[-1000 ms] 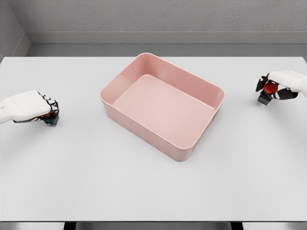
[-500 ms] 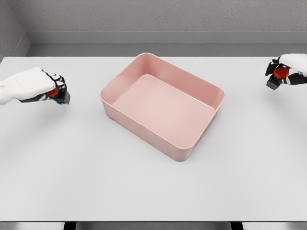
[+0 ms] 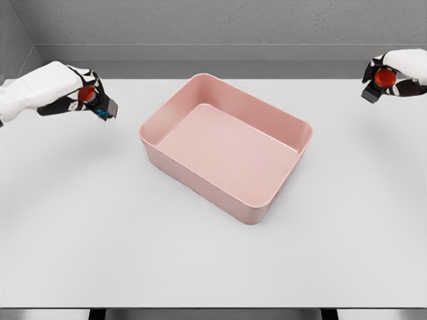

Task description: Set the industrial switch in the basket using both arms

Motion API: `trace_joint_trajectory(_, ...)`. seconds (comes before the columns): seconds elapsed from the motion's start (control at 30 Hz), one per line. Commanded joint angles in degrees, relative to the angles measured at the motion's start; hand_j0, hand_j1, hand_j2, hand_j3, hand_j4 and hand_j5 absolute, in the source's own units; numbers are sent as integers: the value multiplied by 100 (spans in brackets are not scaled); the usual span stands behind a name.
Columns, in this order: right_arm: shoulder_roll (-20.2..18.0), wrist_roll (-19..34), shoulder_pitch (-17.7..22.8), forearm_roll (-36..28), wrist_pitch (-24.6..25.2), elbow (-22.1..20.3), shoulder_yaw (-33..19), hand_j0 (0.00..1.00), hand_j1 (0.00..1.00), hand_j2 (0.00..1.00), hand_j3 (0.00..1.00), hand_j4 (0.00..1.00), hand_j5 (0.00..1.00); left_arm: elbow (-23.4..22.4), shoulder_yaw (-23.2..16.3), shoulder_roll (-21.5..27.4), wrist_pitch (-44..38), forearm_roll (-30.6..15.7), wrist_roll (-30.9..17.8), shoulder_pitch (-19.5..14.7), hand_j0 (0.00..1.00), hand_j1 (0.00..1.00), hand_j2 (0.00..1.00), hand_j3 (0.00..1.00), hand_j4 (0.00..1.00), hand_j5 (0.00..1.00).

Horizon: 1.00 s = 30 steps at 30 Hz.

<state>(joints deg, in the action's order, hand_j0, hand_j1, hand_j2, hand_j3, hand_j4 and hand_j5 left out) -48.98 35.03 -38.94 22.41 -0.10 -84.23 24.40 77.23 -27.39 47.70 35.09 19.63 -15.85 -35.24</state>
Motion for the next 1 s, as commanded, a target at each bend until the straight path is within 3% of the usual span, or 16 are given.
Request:
trace_joint_trajectory(0.0, -6, -3, 0, -9, 28, -111, -14, 51, 51, 51, 51, 51, 51, -6, 163, 20, -9, -196, 3, 9, 30, 30, 30, 30, 30, 30)
trace_joint_trajectory(0.13, 20, -3, -53, -18, 28, -225, -14, 51, 51, 51, 51, 51, 51, 38, 155, -15, -9, -442, 3, 9, 30, 30, 30, 30, 30, 30)
trace_joint_trajectory(0.33, 135, -3, -105, -18, 28, -392, 3, 51, 51, 51, 51, 51, 51, 161, 49, -788, -9, -407, -5, -26, 30, 30, 30, 30, 30, 30)
trace_joint_trajectory(0.47, 196, -3, -105, -18, 19, -594, 38, 51, 51, 51, 51, 51, 51, 205, -364, -1210, -9, -328, -14, -193, 29, 29, 29, 29, 29, 29)
trace_joint_trajectory(0.63, 381, -3, -97, -26, 2, -893, 100, 51, 51, 51, 51, 51, 51, 135, -891, -1887, -9, 217, -14, -325, 30, 30, 30, 30, 30, 30)
trace_joint_trajectory(0.8, 477, -3, -88, -26, -25, -1122, 223, 51, 51, 51, 51, 51, 51, -138, -1005, -2037, -9, 393, -14, -343, 30, 30, 30, 30, 30, 30)
trace_joint_trajectory(0.9, 486, -3, -88, -26, -25, -1306, 311, 51, 51, 51, 51, 51, 51, -313, -1049, -2203, -9, 551, -23, -439, 36, 36, 36, 36, 36, 36)
trace_joint_trajectory(0.97, 539, -3, -88, -26, -25, -1341, 346, 51, 51, 51, 51, 51, 51, -419, -1049, -2256, -9, 560, -41, -448, 50, 50, 50, 50, 50, 50)
